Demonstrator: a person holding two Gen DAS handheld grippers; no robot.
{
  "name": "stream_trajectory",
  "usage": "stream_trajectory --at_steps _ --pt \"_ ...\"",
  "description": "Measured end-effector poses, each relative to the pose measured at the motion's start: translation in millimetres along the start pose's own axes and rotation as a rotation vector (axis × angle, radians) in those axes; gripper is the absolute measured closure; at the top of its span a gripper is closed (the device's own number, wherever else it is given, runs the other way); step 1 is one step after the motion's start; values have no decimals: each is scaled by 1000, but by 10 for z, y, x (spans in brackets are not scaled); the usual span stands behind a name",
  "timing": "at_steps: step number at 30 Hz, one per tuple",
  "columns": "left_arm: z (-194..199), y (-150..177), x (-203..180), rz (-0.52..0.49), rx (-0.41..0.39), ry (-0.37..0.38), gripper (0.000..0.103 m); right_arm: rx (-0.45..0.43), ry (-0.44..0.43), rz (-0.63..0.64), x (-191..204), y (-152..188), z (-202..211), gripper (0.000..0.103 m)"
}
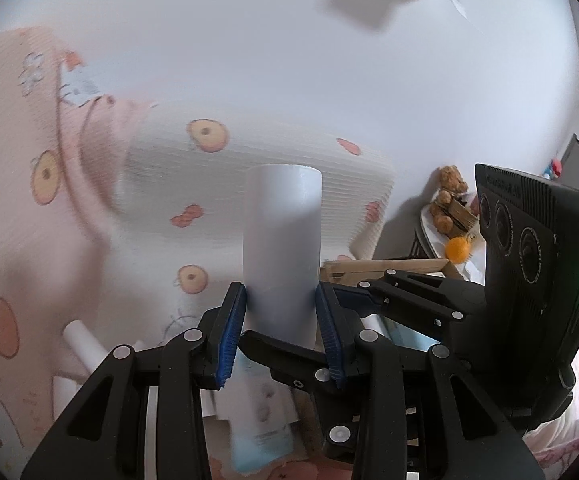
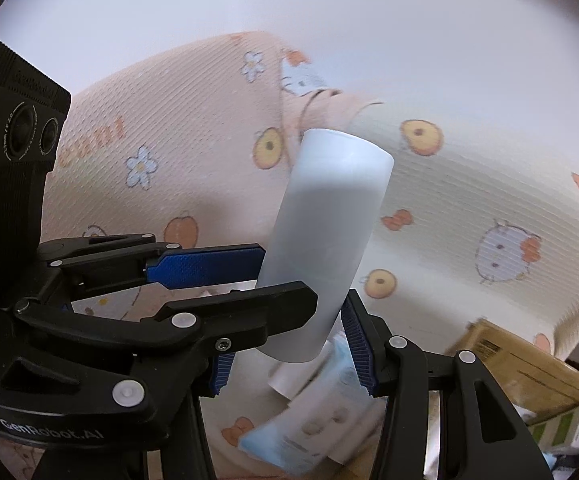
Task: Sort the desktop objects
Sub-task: 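Lift the white paper roll with the right gripper toward the box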
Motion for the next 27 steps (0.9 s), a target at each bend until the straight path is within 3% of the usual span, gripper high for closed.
stream_trajectory --at_steps 16,27 --pt "-552 -109 -889 -97 127 26 63 14 56 -110 -724 521 402 56" --pt "-1098 -58 -1330 -163 323 75 63 122 96 -188 -1118 957 467 56"
Point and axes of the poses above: each gripper's, at about its wrist camera, not at the fingertips, and z roughly against the way its jaws point, x to its left, y to its underside, the point moved 1 cm from there along -z, roughly the way its jaws point, and after that the axes turned 8 degrees about x, right-handed, at the moved point
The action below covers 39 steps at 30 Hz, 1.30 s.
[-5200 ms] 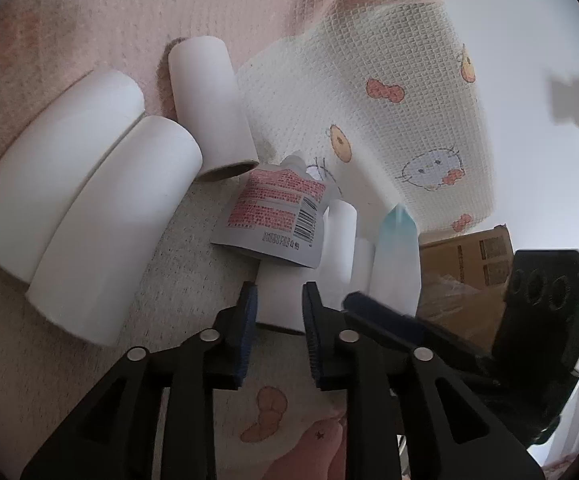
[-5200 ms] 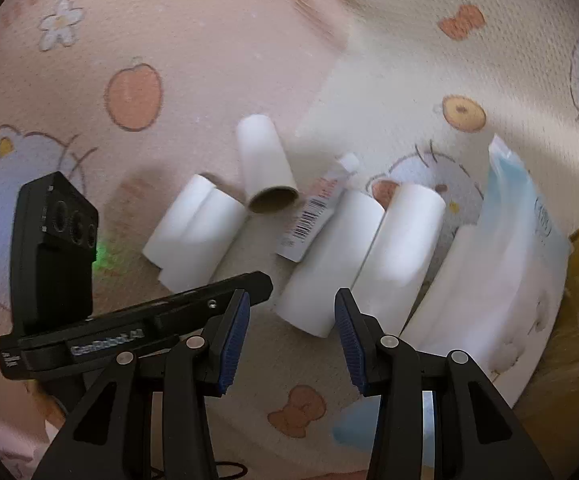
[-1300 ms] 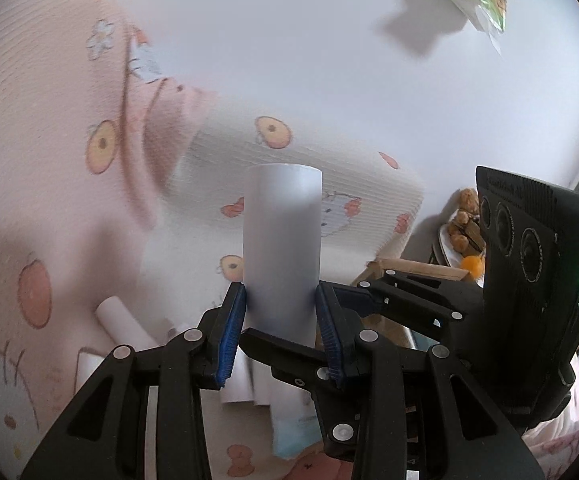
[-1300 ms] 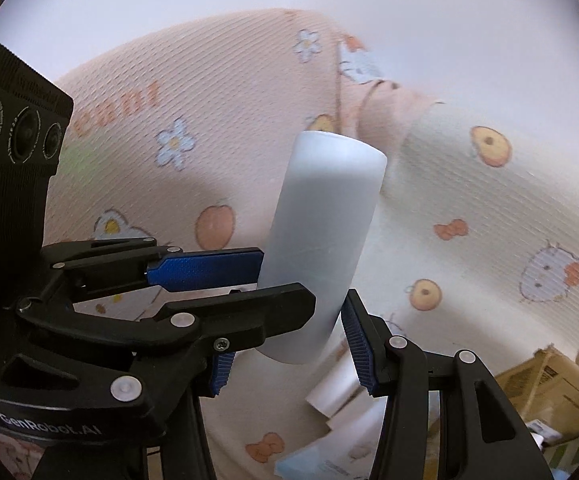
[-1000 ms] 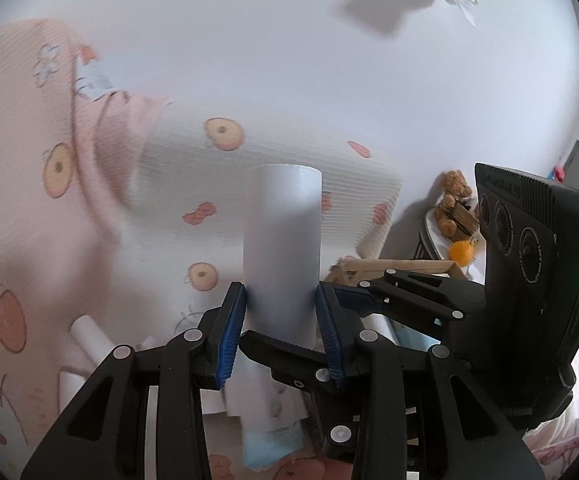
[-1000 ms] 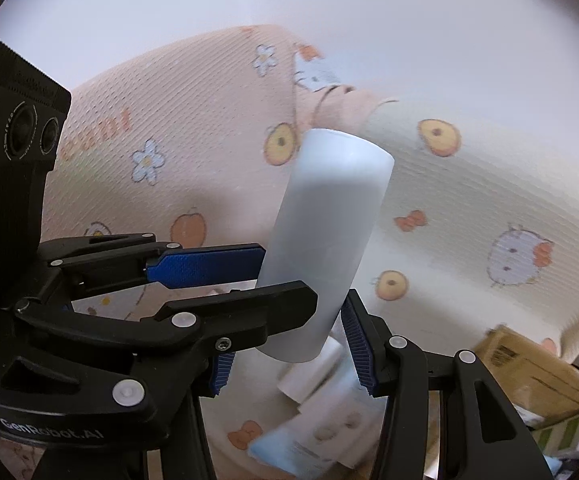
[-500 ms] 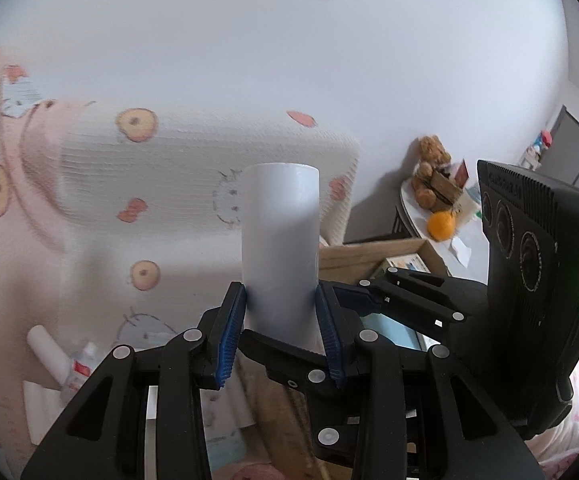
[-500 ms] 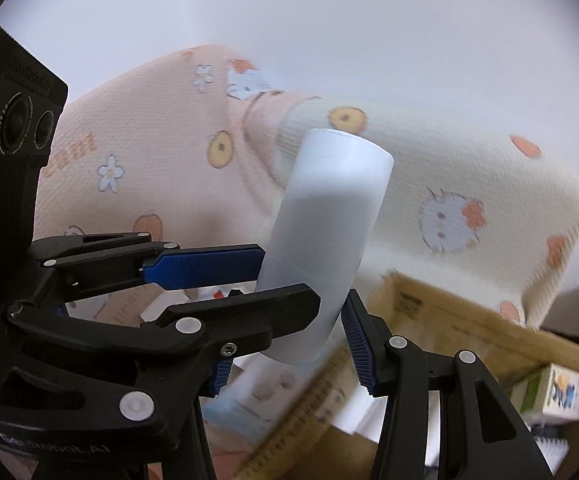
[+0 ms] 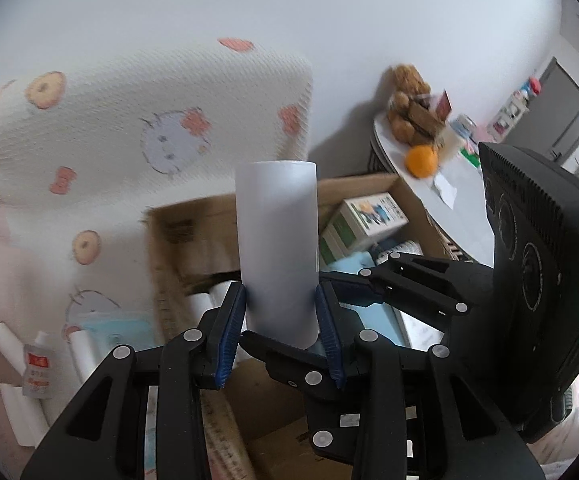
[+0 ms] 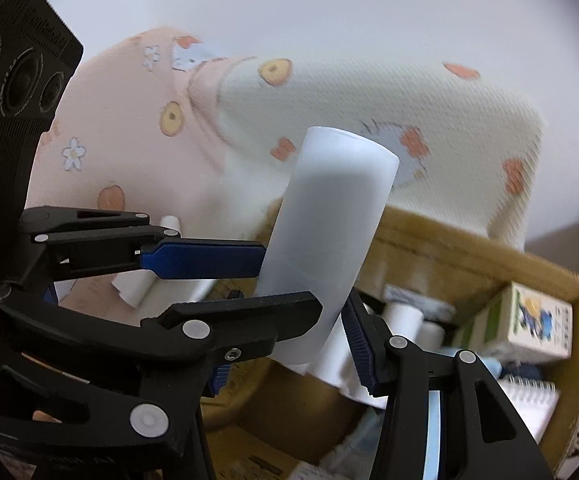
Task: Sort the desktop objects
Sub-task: 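Lift the white paper roll with the right gripper toward the box, then lower the roll into the box beside the other rolls and open the right gripper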
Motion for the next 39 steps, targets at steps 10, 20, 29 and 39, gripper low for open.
stream_trajectory --at_steps 10,20,29,39 --pt "-332 -177 -27 15 121 45 63 94 -19 -111 -385 78 -93 56" --pt "-712 -259 29 68 258 85 62 227 -37 -185 -602 131 -289 56" --pt "-901 -249 43 110 310 113 59 281 -41 -211 -739 185 -351 57" --pt "-927 -229 63 140 306 75 60 302 -59 -229 -789 179 -414 57"
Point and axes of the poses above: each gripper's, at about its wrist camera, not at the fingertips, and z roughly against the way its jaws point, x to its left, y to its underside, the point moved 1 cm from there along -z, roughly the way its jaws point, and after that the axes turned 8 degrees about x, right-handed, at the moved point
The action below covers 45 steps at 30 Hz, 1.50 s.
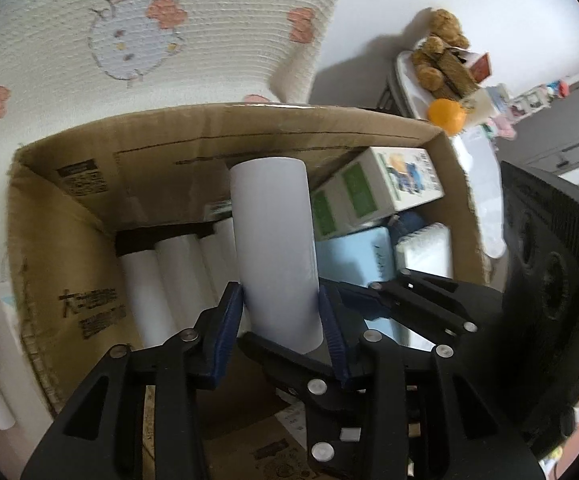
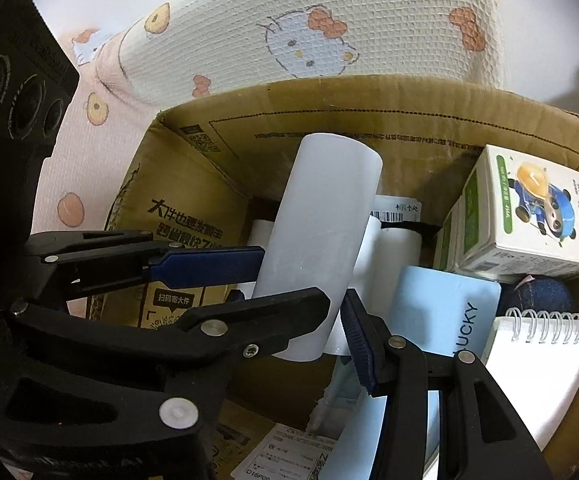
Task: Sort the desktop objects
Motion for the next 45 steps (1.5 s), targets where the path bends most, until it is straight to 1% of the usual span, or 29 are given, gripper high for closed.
stream_trajectory --at_steps 2,4,6,8,9,11,13,17,20,22,24,26,27,30,33,34,35,37,40,42,43,45 --pt "-17 15 12 16 11 -48 60 10 -8 10 24 -8 -5 57" --pt "-46 6 19 35 25 -73 60 21 -15 34 73 -13 -11 57" --pt "-94 -5 68 66 47 -115 61 27 -6 63 113 -20 -18 57" --pt "-136 -21 85 80 64 -111 61 44 -7 71 132 -35 -46 57" --pt "-155 -28 86 85 69 -120 61 51 -2 73 132 -42 -55 57" --pt "-193 -35 81 83 81 -128 61 59 24 82 139 -64 -72 57" --pt "-245 -47 95 92 103 -134 61 67 38 89 146 -96 -84 61" --pt "-357 -80 146 136 157 -135 61 72 88 127 159 -62 -39 62" --pt "-377 -97 151 152 165 -145 61 70 124 146 149 -17 38 62" --pt "-389 -94 147 158 173 -155 61 72 146 150 81 100 120 62" --pt "-444 -91 146 166 187 -218 61 79 156 150 49 137 168 61" --pt "-482 -96 116 162 186 -264 62 79 159 152 42 174 201 61" --pt "-506 -98 104 161 191 -267 62 77 170 161 48 184 213 61" --pt "-572 -116 173 209 223 -241 62 72 187 176 58 218 255 61" --pt "-580 -142 187 229 212 -239 63 71 230 196 58 204 276 61" --pt "-582 -150 189 231 210 -226 63 66 247 204 92 307 321 61" --pt "-589 -159 196 233 215 -213 63 62 266 213 64 149 286 61" --pt "-594 -165 201 237 225 -205 63 62 281 224 76 155 301 61" --pt "-549 -144 147 219 220 -202 63 66 288 231 83 176 335 61" --pt "-448 -124 80 188 189 -205 63 67 293 239 70 187 377 61" --pt "-396 -115 55 176 171 -206 63 69 294 239 100 99 334 61" --pt "-209 -80 -11 139 107 -207 63 70 296 240 114 85 346 61"
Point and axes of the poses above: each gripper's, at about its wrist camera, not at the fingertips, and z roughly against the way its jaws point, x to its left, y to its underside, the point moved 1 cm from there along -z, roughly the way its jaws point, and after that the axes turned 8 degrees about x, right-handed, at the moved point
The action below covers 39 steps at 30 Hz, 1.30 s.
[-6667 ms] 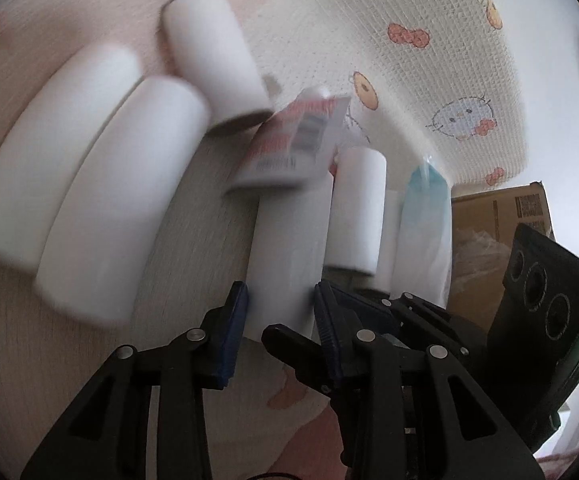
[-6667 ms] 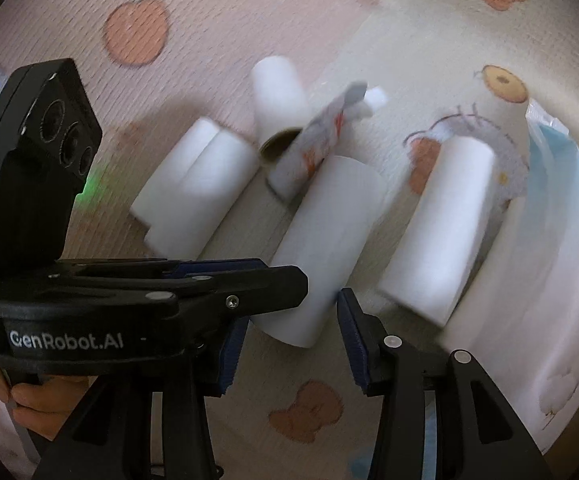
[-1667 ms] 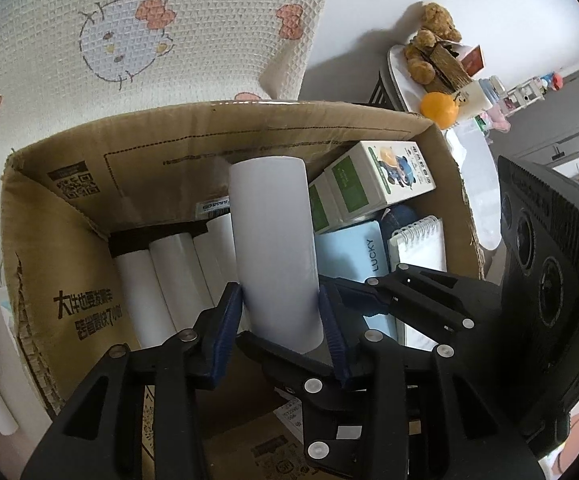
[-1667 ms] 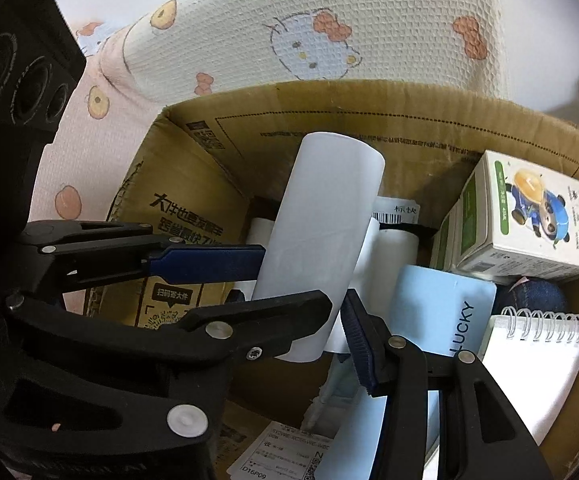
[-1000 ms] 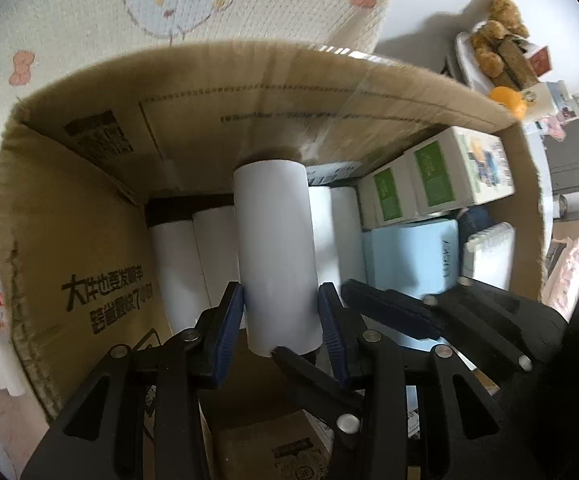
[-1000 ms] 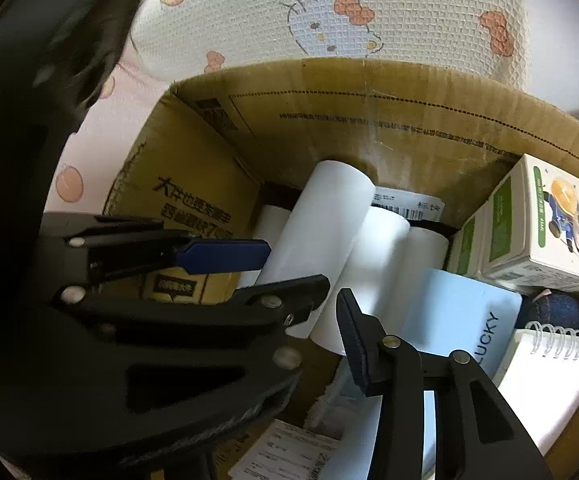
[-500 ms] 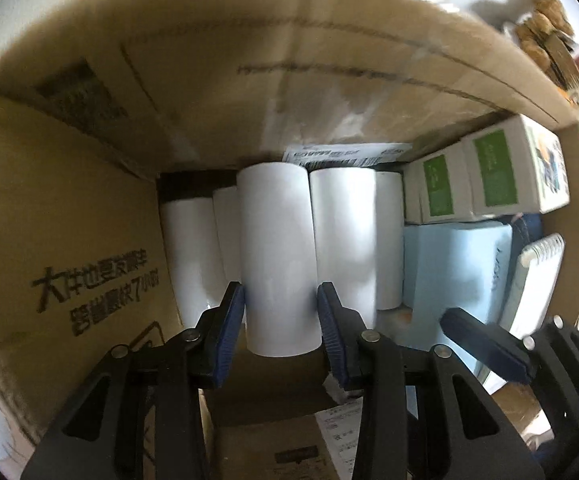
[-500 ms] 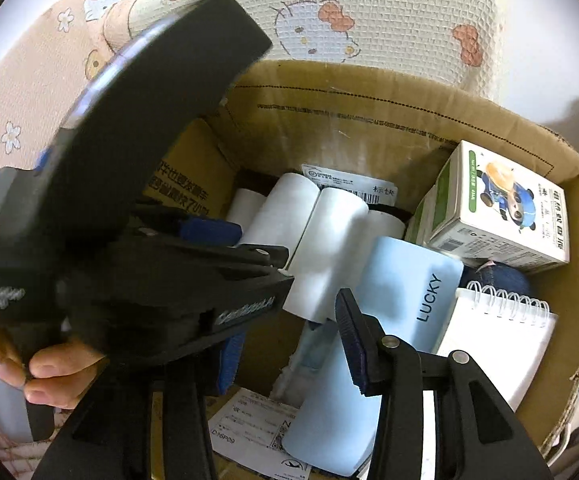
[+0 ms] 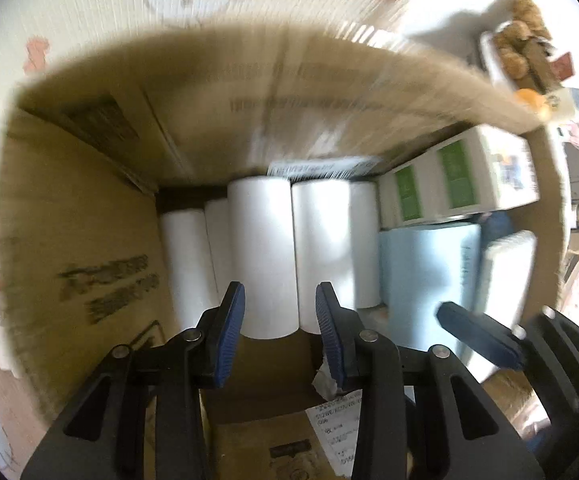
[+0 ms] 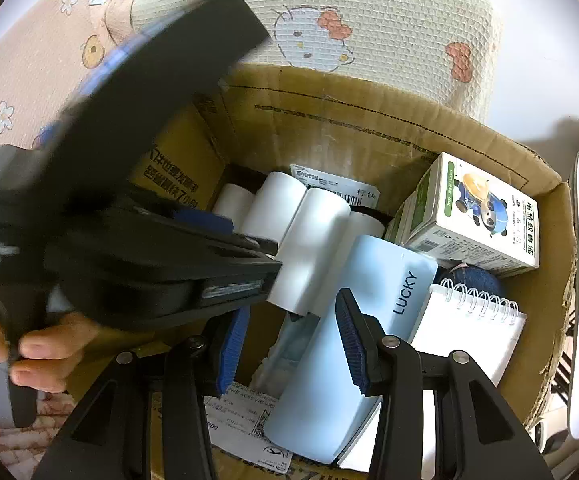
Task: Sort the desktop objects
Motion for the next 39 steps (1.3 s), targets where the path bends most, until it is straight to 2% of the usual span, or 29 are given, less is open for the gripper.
stream_trajectory --at_steps 2,3,5,6,7,10,14,19,23,29,33,37,39 --pt "194 64 1 -27 -73 5 67 0 -8 -3 11 27 33 61" --pt "283 77 7 -41 -107 2 78 0 -9 -6 24 30 69 61" --pt "457 131 20 -73 -179 -15 92 -7 -8 -13 44 23 96 61" --pt "561 171 37 -88 -225 -7 92 -11 -3 -15 58 19 109 61" --pt "623 177 195 -97 -246 5 92 -15 0 -15 75 11 116 61" --pt "775 339 337 -109 -303 46 93 -30 2 -13 149 -14 155 61" --pt "822 391 315 -109 -384 71 93 -51 0 -4 275 -51 200 61" --pt "924 628 532 -127 -484 134 93 -80 48 24 491 -64 286 61" --pt "1023 838 803 -104 -551 141 93 -118 49 49 697 -69 325 61" --pt "1124 1052 1341 4 -601 137 93 -160 13 60 956 -170 345 61" --pt "1241 1149 1750 113 -634 176 93 -220 18 74 1181 -384 492 61" --pt "1343 1291 1996 159 -683 148 93 -263 26 130 1449 -561 633 61" --pt "1356 1330 2080 169 -690 157 93 -264 19 144 1561 -625 636 61"
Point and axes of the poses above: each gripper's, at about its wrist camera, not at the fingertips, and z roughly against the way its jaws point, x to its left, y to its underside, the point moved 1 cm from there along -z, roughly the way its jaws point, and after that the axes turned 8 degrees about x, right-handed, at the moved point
